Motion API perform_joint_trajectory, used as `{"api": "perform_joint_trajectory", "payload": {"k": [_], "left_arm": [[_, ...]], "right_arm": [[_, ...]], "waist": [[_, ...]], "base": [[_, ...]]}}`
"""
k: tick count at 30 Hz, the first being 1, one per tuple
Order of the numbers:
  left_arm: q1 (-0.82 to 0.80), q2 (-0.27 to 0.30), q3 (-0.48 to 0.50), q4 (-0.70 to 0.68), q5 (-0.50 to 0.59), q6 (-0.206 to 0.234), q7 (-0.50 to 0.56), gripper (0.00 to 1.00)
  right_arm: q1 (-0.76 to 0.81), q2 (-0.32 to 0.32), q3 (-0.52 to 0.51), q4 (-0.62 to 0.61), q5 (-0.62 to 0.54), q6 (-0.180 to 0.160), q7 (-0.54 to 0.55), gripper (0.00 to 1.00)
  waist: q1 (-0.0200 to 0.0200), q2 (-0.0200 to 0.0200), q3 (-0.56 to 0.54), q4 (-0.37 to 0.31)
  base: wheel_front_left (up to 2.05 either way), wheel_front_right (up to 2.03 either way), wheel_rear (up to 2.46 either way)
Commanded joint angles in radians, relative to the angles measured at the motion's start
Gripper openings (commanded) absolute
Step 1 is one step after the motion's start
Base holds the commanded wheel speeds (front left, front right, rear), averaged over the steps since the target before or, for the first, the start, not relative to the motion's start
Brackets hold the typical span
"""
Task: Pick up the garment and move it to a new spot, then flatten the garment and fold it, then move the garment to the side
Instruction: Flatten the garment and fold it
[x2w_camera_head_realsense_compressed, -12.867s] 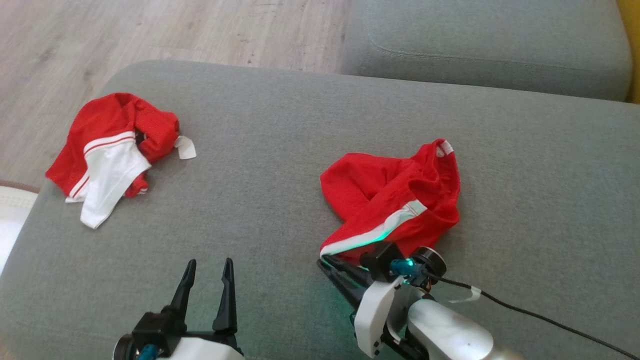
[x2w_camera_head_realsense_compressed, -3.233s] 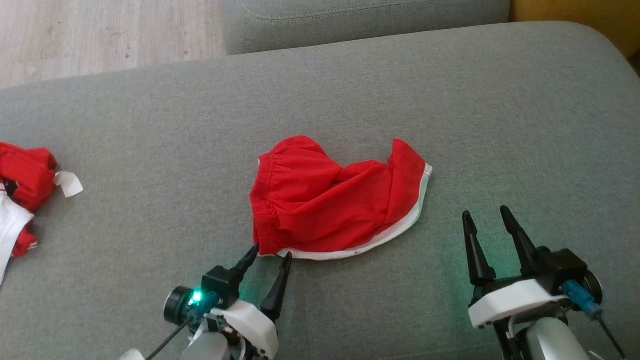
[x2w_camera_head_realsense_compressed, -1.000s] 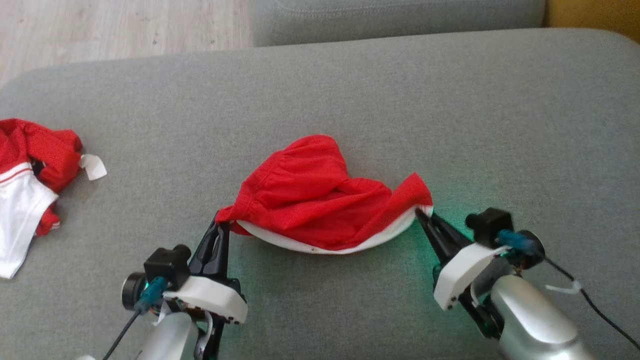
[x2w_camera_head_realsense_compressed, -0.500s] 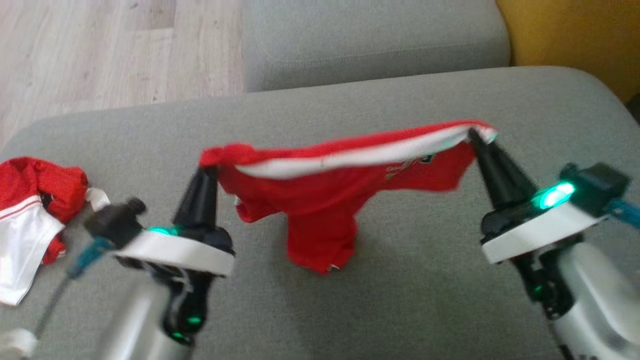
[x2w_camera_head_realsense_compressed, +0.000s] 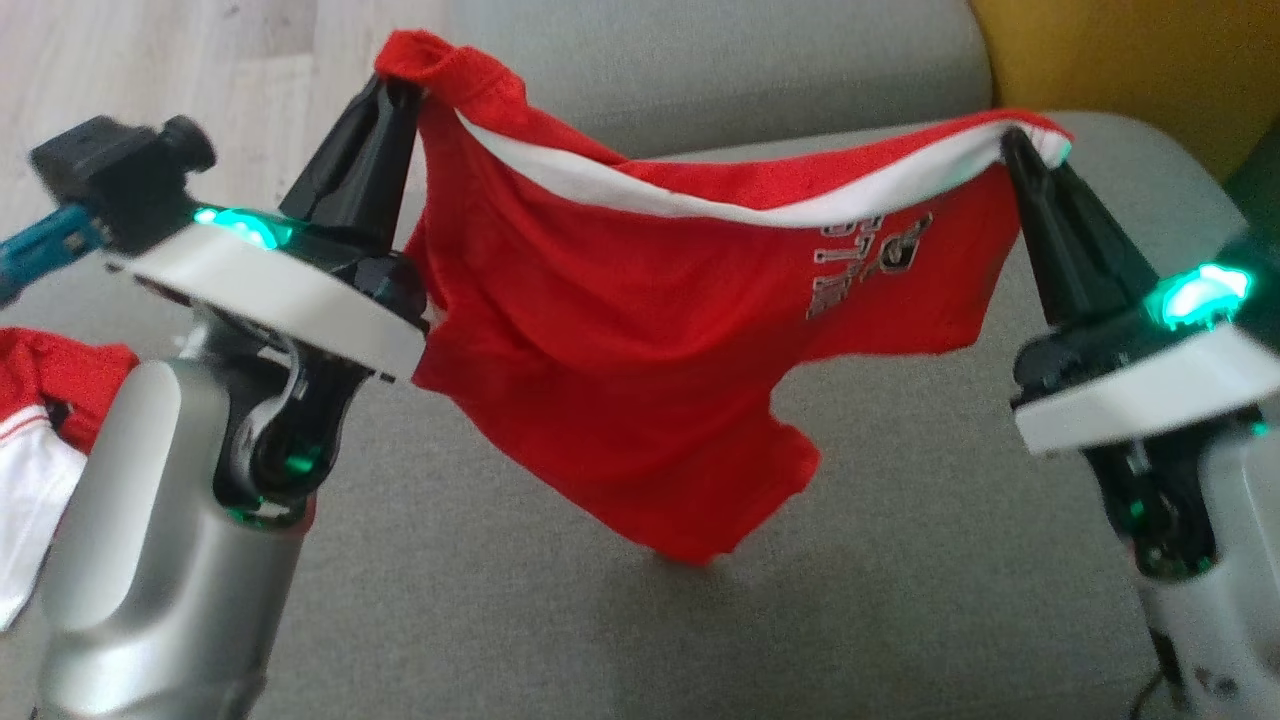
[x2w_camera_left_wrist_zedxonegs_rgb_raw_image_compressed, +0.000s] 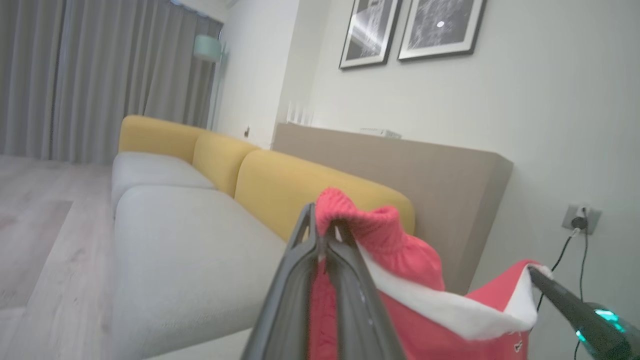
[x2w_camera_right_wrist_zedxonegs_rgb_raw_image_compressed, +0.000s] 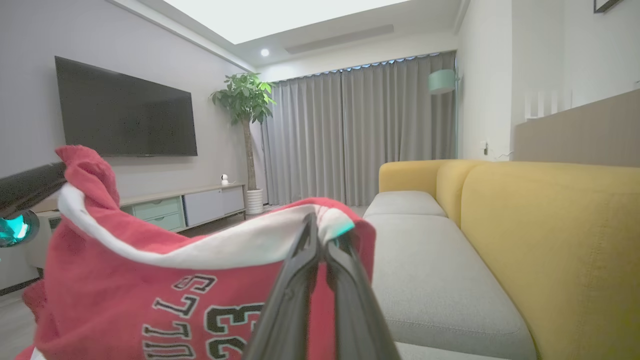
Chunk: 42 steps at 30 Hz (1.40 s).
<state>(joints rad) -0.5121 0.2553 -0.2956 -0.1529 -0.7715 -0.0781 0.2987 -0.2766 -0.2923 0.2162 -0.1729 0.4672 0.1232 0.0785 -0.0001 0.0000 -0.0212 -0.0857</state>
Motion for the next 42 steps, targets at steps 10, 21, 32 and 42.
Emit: {"api": "perform_joint_trajectory", "payload": {"k": [10,21,32,42], "left_arm": [[-0.362,0.011,0.078,0.268,0.059,0.033,-0.046,0.0],[-0.451,-0.052,0.028,0.467,0.075,-0.007,-0.137,0.0],[-0.113,-0.043,-0.011,0.517,0.001,-0.039,-0.201,0.0],[0.191,-0.09,-0.022,0.385,-0.063,-0.04,-0.315,0.0]], "right_arm": [[-0.479,0.121,0.002,0.309,-0.088,0.008,-0.079,0.0],[-0.574,0.198,0.022,0.523,-0.172,0.008,-0.226,0.0],[-0.339,0.206,0.102,0.663,-0.111,0.008,-0.302,0.0],[-0.071,0.168,0.039,0.524,-0.116,0.008,-0.331,0.0]], "waist": [[0.0001,0.0,0.206,-0.067],[0.0001,0.0,0.345,-0.074],[0.0001,0.0,0.355,-0.053],[0.0001,0.0,0.219,-0.004]], "base": [[0.0,0.0,0.0],[0.0,0.0,0.0],[0.0,0.0,0.0],[0.0,0.0,0.0]]}}
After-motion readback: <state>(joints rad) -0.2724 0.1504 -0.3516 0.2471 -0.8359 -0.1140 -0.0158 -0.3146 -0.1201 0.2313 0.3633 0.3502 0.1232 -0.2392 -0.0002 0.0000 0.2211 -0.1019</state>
